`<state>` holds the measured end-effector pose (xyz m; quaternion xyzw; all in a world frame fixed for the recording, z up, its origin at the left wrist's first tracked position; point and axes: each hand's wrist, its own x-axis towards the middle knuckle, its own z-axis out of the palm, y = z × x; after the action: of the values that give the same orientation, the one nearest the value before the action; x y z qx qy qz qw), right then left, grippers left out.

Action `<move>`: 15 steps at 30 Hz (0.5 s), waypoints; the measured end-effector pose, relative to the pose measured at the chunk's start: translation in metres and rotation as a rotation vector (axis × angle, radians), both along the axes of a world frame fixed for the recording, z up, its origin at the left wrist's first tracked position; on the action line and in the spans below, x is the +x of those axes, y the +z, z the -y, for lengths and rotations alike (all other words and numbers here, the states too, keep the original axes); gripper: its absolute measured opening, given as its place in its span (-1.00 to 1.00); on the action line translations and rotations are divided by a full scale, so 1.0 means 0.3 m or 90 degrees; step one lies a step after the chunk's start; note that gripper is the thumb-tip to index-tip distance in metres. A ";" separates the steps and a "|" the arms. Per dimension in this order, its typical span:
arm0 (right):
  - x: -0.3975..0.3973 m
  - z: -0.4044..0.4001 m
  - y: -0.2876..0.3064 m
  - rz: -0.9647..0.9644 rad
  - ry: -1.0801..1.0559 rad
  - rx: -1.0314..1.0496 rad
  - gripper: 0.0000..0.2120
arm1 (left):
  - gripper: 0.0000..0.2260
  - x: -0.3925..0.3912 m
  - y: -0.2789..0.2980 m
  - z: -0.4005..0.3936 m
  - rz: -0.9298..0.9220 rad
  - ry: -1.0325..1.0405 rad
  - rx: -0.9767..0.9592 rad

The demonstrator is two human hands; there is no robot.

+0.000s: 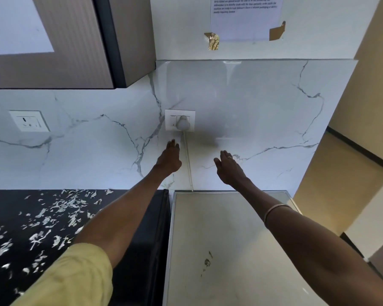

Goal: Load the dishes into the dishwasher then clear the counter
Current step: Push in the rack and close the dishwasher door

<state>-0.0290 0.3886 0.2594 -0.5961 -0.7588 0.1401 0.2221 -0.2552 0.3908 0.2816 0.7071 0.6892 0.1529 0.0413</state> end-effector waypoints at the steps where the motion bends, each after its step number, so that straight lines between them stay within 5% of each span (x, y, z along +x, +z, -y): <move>1: -0.006 0.020 -0.001 -0.001 -0.002 0.001 -0.48 | -0.35 0.001 -0.007 0.021 0.017 -0.004 0.004; 15: 0.052 0.362 -0.111 0.015 0.008 -0.012 -0.50 | -0.55 0.131 -0.158 0.387 0.065 -0.037 0.046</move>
<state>-0.0133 0.2800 0.2260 -0.5954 -0.7635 0.1416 0.2063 -0.2160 0.2748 0.2343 0.7189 0.6597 0.2120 0.0553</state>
